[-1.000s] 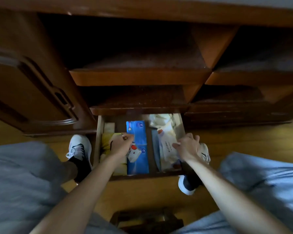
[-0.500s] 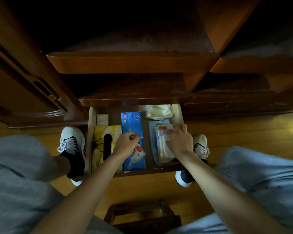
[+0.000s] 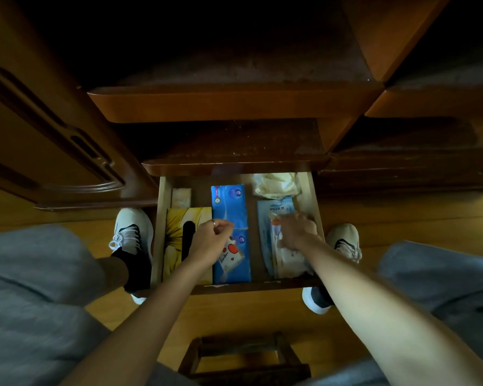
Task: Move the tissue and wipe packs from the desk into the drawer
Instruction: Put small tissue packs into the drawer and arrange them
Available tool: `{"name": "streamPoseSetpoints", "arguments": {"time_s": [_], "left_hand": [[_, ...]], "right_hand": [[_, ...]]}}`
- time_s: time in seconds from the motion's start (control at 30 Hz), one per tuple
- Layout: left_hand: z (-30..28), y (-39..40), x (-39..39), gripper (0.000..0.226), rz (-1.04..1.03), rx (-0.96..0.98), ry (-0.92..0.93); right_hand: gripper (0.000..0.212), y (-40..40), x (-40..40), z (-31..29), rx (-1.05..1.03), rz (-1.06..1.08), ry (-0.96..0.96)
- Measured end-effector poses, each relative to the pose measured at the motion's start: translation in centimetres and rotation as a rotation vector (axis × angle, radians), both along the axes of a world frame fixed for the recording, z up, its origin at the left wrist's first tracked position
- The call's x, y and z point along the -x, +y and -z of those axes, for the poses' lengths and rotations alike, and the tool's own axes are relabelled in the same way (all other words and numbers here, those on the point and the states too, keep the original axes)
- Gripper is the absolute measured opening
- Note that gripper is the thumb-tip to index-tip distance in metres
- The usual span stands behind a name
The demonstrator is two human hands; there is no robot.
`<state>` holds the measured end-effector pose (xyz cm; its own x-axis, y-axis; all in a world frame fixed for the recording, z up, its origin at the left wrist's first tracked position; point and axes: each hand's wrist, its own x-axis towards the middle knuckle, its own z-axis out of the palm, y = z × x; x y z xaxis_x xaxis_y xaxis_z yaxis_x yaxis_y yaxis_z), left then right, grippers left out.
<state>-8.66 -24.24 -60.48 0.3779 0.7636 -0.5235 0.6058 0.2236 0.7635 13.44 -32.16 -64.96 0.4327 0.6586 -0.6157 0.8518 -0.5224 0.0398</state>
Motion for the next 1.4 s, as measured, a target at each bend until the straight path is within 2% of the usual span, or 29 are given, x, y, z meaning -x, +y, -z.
{"name": "streamPoseSetpoints", "arguments": {"time_s": [0.13, 0.2, 0.27, 0.37, 0.43, 0.53, 0.67, 0.77, 0.9, 1.07, 1.17, 1.33, 1.4], "left_hand": [[-0.8, 0.3, -0.8, 0.029, -0.059, 0.055, -0.038], [-1.4, 0.5, -1.1, 0.030, -0.179, 0.159, -0.065], [-2.2, 0.7, -1.0, 0.032, -0.346, 0.359, -0.145], [-3.4, 1.3, -0.2, 0.039, -0.553, 0.664, -0.358], [-4.1, 1.5, 0.4, 0.042, -0.613, 0.765, -0.466], [-5.2, 1.0, 0.9, 0.038, -0.602, 0.806, -0.600], [-6.3, -0.1, 0.7, 0.035, -0.494, 0.733, -0.660], [-6.8, -0.9, 0.4, 0.038, -0.411, 0.757, -0.704], [-6.9, -0.5, 1.1, 0.045, -0.305, 0.793, -0.730], [-6.9, -0.4, 1.3, 0.043, -0.231, 0.814, -0.662], [-6.6, -0.9, 1.1, 0.040, -0.218, 0.812, -0.630], [-5.4, -0.8, 1.1, 0.035, -0.275, 0.808, -0.637], [-5.1, 0.0, 1.7, 0.037, -0.280, 0.800, -0.659]], "right_hand": [[0.086, -1.0, 0.3, -0.8, -0.155, 0.049, 0.043], [0.081, -1.2, 0.8, -2.0, -0.302, 0.125, 0.102], [0.073, -1.2, 1.5, -3.9, -0.457, 0.311, 0.302], [0.059, -0.7, 2.8, -7.2, -0.570, 0.566, 0.637], [0.049, -0.7, 3.8, -9.2, -0.619, 0.663, 0.767], [0.043, -1.2, 5.4, -10.9, -0.697, 0.686, 0.879], [0.062, -2.0, 7.8, -11.6, -0.863, 0.485, 0.768], [0.079, -2.0, 9.6, -11.1, -0.901, 0.337, 0.751], [0.092, -2.0, 10.1, -10.6, -0.834, 0.258, 0.832], [0.097, -1.8, 8.9, -10.1, -0.636, 0.104, 0.729], [0.096, -1.9, 9.4, -9.6, -0.660, 0.068, 0.624], [0.058, -0.4, 10.2, -9.1, -0.758, 0.100, 0.628], [0.059, 0.7, 10.4, -9.2, -0.749, 0.096, 0.635]]}}
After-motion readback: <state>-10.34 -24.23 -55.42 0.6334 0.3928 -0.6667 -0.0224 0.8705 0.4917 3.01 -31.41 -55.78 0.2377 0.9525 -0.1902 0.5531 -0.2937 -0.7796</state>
